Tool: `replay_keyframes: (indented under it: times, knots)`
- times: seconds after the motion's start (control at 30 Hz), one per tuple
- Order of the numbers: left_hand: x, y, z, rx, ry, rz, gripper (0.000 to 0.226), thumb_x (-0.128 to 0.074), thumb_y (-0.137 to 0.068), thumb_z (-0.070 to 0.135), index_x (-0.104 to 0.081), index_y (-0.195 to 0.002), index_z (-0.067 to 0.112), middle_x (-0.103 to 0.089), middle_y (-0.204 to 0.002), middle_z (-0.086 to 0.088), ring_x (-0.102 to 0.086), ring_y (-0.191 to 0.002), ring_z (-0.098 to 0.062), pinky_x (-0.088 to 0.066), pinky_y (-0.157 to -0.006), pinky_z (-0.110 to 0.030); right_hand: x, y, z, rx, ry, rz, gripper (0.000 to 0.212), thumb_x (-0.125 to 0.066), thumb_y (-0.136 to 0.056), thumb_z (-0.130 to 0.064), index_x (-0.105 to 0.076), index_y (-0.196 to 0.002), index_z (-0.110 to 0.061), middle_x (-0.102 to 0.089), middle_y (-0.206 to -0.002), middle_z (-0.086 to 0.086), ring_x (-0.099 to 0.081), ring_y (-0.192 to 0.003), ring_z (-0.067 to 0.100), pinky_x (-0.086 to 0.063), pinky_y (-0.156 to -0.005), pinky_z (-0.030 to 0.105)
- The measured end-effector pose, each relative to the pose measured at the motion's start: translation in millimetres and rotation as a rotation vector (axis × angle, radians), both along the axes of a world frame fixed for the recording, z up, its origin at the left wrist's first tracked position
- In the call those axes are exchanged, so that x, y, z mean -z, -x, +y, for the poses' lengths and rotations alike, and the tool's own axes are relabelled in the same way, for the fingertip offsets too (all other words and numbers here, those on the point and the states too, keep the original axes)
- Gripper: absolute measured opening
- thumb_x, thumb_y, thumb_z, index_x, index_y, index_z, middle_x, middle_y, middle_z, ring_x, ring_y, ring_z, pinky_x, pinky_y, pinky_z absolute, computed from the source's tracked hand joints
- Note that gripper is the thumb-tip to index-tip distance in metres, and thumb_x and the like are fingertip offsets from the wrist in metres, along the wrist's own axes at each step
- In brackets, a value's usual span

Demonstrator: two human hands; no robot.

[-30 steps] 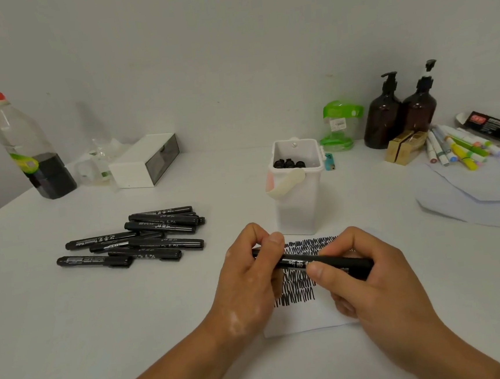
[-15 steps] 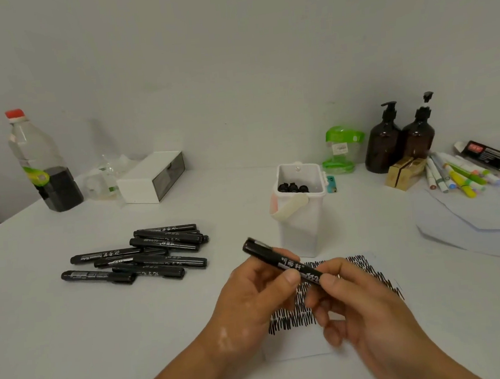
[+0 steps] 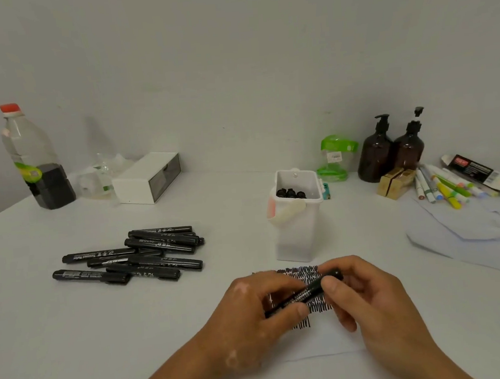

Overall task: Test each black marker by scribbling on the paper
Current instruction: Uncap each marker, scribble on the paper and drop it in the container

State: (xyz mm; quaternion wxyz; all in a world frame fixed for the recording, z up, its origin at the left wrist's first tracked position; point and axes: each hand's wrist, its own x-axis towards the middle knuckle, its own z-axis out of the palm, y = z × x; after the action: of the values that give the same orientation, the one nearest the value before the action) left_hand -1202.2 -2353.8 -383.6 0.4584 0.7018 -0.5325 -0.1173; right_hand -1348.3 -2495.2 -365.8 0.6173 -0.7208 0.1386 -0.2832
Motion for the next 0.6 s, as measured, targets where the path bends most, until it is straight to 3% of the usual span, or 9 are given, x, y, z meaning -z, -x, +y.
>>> replay_keyframes:
  times: [0.1, 0.2, 0.3, 0.4, 0.43, 0.53, 0.6]
  knots:
    - [1, -3, -1, -0.026, -0.014, 0.029, 0.016, -0.072, -0.089, 0.035, -0.072, -0.105, 0.036, -0.066, -0.091, 0.012, -0.057, -0.076, -0.001, -0.043, -0.069, -0.012, 3, 1, -6, 0.058, 0.169, 0.056, 0.027, -0.073, -0.088, -0.002, -0.074, -0.085, -0.028, -0.069, -0.067, -0.001, -0.059, -0.054, 0.006, -0.045, -0.055, 0.013]
    - [2, -12, 2, -0.064, 0.008, 0.11, 0.012, -0.072, -0.089, 0.038, -0.073, -0.101, 0.039, -0.068, -0.088, 0.014, -0.059, -0.072, -0.004, -0.048, -0.066, -0.018, -13, 7, -18, 0.156, 0.269, 0.027, 0.029, -0.071, -0.088, 0.002, -0.073, -0.091, -0.027, -0.066, -0.064, -0.005, -0.056, -0.056, 0.006, -0.045, -0.056, 0.017]
    - [2, -23, 4, -0.136, 0.034, 0.149, 0.008, -0.072, -0.089, 0.035, -0.074, -0.095, 0.04, -0.072, -0.084, 0.012, -0.063, -0.074, -0.009, -0.053, -0.07, -0.027, -50, 13, -37, 0.309, 0.397, -0.045, 0.018, -0.074, -0.087, -0.013, -0.072, -0.096, -0.029, -0.067, -0.07, -0.007, -0.058, -0.062, 0.013, -0.049, -0.061, 0.024]
    - [3, -31, 5, -0.209, 0.058, 0.185, 0.011, -0.071, -0.09, 0.03, -0.075, -0.09, 0.04, -0.072, -0.081, 0.015, -0.064, -0.074, -0.002, -0.052, -0.069, -0.019, -106, 11, -45, 0.393, 0.504, -0.128, 0.021, -0.067, -0.072, -0.042, -0.072, -0.09, -0.033, -0.071, -0.073, -0.005, -0.06, -0.061, 0.015, -0.05, -0.065, 0.037]
    - [4, -32, 5, -0.226, 0.061, 0.195, 0.011, -0.071, -0.089, 0.029, -0.075, -0.089, 0.04, -0.072, -0.08, 0.015, -0.064, -0.074, -0.002, -0.051, -0.068, -0.015, -123, 8, -48, 0.415, 0.553, -0.141, 0.022, -0.065, -0.071, -0.045, -0.072, -0.088, -0.033, -0.072, -0.073, -0.007, -0.061, -0.059, 0.013, -0.051, -0.064, 0.036]
    - [6, -34, 3, -0.244, 0.061, 0.192, 0.013, -0.072, -0.089, 0.027, -0.074, -0.088, 0.04, -0.072, -0.079, 0.014, -0.064, -0.074, -0.004, -0.049, -0.067, -0.013, -168, -11, -56, 0.462, 0.765, -0.05, 0.015, -0.065, -0.075, -0.042, -0.07, -0.088, -0.036, -0.073, -0.071, -0.016, -0.066, -0.057, 0.004, -0.047, -0.055, 0.012]
    - [6, -33, 3, -0.245, 0.054, 0.194, 0.013, -0.073, -0.088, 0.028, -0.074, -0.087, 0.041, -0.071, -0.077, 0.014, -0.063, -0.071, -0.001, -0.048, -0.066, -0.012, -188, -29, -61, 0.451, 0.916, 0.084, 0.008, -0.068, -0.081, -0.038, -0.07, -0.089, -0.036, -0.072, -0.071, -0.012, -0.066, -0.062, 0.004, -0.045, -0.054, 0.016]
